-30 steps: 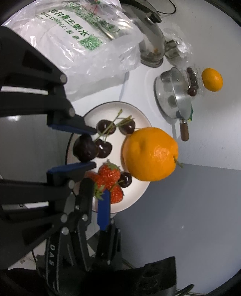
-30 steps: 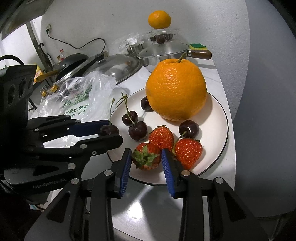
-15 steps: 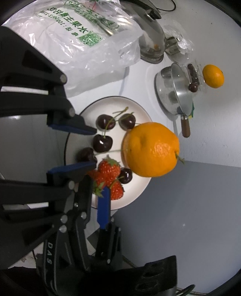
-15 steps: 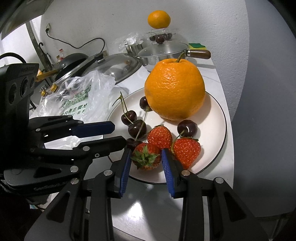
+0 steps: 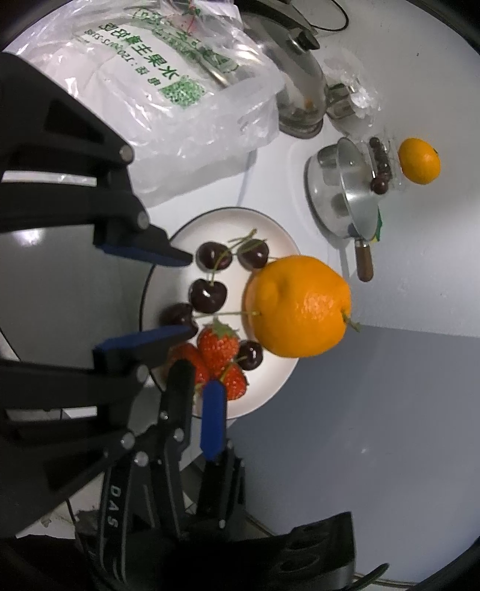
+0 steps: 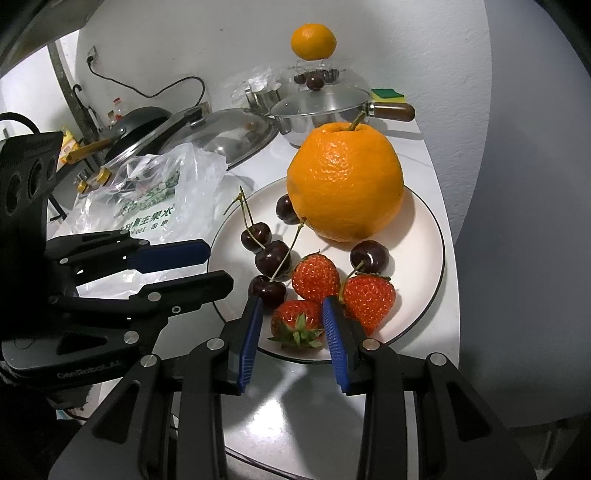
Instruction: Organize fruits
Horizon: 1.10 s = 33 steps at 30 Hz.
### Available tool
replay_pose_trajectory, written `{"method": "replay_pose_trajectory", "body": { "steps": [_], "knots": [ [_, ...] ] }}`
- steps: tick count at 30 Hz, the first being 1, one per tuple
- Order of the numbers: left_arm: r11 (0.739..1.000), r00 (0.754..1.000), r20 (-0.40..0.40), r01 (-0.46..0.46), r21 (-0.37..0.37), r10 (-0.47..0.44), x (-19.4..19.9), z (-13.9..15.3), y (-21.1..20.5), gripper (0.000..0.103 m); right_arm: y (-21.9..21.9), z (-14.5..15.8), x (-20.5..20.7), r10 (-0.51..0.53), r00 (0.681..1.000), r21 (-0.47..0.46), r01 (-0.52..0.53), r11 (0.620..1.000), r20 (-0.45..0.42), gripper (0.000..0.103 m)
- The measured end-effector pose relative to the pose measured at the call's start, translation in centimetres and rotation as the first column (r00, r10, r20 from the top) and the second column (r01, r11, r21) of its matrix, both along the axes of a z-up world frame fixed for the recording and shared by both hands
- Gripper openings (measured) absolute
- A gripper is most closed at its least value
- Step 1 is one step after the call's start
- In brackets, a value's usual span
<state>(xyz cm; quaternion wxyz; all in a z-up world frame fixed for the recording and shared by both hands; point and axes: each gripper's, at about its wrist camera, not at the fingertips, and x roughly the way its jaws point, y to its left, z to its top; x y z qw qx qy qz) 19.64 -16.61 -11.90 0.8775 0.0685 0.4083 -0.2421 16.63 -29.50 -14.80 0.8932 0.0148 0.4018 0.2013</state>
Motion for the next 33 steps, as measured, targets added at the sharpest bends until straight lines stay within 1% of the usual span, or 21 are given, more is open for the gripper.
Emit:
{"method": "replay_pose_trajectory", "body": {
  "steps": [4, 10, 13, 16, 18, 21, 22, 23, 24, 25, 27, 33],
  "knots": [
    [1.000, 1.000, 0.006, -0.008, 0.000, 0.008, -0.2, 0.4, 0.4, 0.035, 0.1, 0.2, -0.2, 0.000, 1.000, -0.005, 0.000, 1.000, 0.005, 0.036],
    [1.000, 1.000, 0.009, -0.008, 0.012, 0.008, -0.8, 0.7, 0.6, 0.036, 0.3, 0.7, -0.6, -0.009, 1.000, -0.010, 0.009, 1.000, 0.014, 0.041],
    [0.999, 0.999, 0.026, -0.028, 0.042, 0.027, -1.2, 0.9, 0.8, 0.036, 0.4, 0.9, -0.7, -0.020, 1.000, -0.013, 0.020, 1.000, 0.019, 0.042],
    [0.998, 0.999, 0.028, -0.044, 0.038, 0.043, -1.4, 1.2, 1.3, 0.036, 0.5, 1.2, -1.0, -0.028, 0.999, -0.019, 0.029, 0.999, 0.023, 0.044],
    [0.998, 0.998, 0.036, -0.057, 0.039, 0.056, -1.6, 1.5, 1.7, 0.036, 0.5, 1.5, -1.3, -0.033, 0.999, -0.020, 0.034, 0.999, 0.029, 0.048],
    [0.997, 0.997, 0.041, -0.066, 0.035, 0.065, -1.9, 1.8, 2.0, 0.036, 0.7, 1.8, -1.7, -0.038, 0.999, -0.023, 0.039, 0.999, 0.038, 0.050],
    [0.997, 0.997, 0.043, -0.070, 0.035, 0.068, -2.0, 1.9, 2.2, 0.040, 0.7, 2.0, -1.8, -0.039, 0.998, -0.024, 0.040, 0.999, 0.040, 0.050],
    [0.997, 0.997, 0.045, -0.072, 0.034, 0.070, -2.1, 2.0, 2.3, 0.058, 0.8, 2.1, -1.9, -0.042, 0.998, -0.025, 0.043, 0.999, 0.043, 0.051],
    [0.997, 0.996, 0.047, -0.078, 0.027, 0.076, -2.2, 2.1, 2.5, 0.066, 0.8, 2.2, -1.9, -0.044, 0.998, -0.026, 0.045, 0.999, 0.045, 0.051],
    [0.996, 0.995, 0.050, -0.086, 0.020, 0.085, -2.4, 2.3, 2.7, 0.070, 0.9, 2.3, -2.0, -0.046, 0.998, -0.027, 0.047, 0.999, 0.048, 0.051],
    [0.996, 0.994, 0.060, -0.093, 0.014, 0.092, -2.7, 2.7, 3.1, 0.070, 1.0, 2.5, -2.2, -0.053, 0.997, -0.028, 0.055, 0.998, 0.054, 0.058],
    [0.993, 0.990, 0.088, -0.114, 0.007, 0.113, -3.5, 3.6, 4.2, 0.070, 1.5, 3.1, -2.8, -0.065, 0.996, -0.031, 0.067, 0.997, 0.069, 0.059]
  ]
}}
